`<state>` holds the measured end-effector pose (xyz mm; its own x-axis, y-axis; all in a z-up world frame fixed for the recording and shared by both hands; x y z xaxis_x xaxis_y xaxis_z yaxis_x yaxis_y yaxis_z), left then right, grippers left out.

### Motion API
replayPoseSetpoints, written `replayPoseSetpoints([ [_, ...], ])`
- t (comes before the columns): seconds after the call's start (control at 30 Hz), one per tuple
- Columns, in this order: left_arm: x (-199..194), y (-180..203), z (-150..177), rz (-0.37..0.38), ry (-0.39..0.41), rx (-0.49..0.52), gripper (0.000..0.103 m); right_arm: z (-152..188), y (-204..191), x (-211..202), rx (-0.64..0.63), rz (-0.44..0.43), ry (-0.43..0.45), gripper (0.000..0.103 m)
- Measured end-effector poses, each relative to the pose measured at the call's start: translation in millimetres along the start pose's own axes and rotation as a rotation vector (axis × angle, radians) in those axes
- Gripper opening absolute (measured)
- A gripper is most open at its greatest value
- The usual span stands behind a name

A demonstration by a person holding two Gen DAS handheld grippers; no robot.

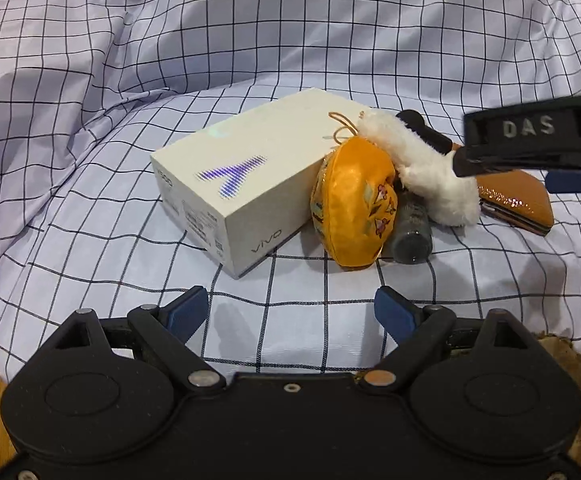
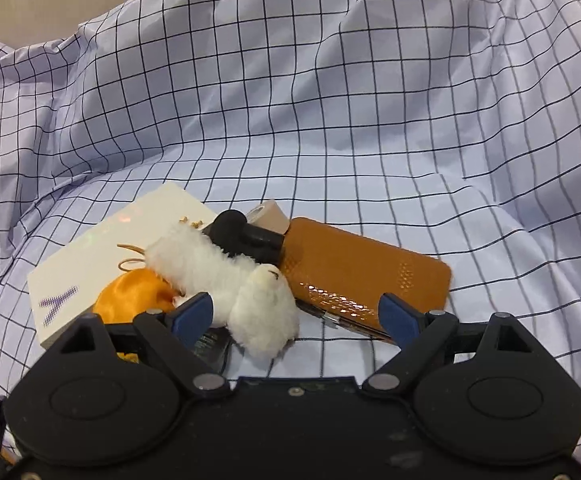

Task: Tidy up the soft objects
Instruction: 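Reach the right tool to the white plush bear and close on it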

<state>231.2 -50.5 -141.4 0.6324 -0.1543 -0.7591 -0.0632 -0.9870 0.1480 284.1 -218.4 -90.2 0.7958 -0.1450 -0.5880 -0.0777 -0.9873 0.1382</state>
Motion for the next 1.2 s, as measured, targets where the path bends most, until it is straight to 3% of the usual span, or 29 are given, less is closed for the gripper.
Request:
replayPoseSetpoints([
  [0.33,1,0,0,0.017,0.006,-0.007,0.087,7,6,24,-0.016,0.070,-0.060,0.089],
  [0.47,2,-1,0,0.021,0.003,-0.013,0.087,21,26,21,0.049,0.091,-0.097,0.090],
  [0.7,1,1,0,0.023,0.001,-0.007,0.087,43,64,7,0.167,0.204,-0.175,0.089],
  [0.87,1,1,1,0.019,-0.001,-0.004,0.087,44,80,-12,0.222,0.253,-0.151,0.089],
  [1.03,1,1,1,0.018,-0.003,-0.005,0.087,33,77,-28,0.262,0.184,-0.071,0.090],
  [1.2,1,1,2,0.017,-0.002,-0.004,0.087,21,52,-11,0.239,0.054,-0.114,0.090],
])
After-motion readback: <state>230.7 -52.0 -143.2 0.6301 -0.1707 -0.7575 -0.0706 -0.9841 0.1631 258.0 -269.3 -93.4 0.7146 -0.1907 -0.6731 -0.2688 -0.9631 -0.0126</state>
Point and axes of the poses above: each gripper's, at about its wrist camera, not at the fingertips, and x roughly the way its jaws point, y to its right, z to its underside, the point moved 8 cm from there along x, roughly the way its jaws point, and after that the axes turned 14 degrees about -x, right-handed, at the moved point
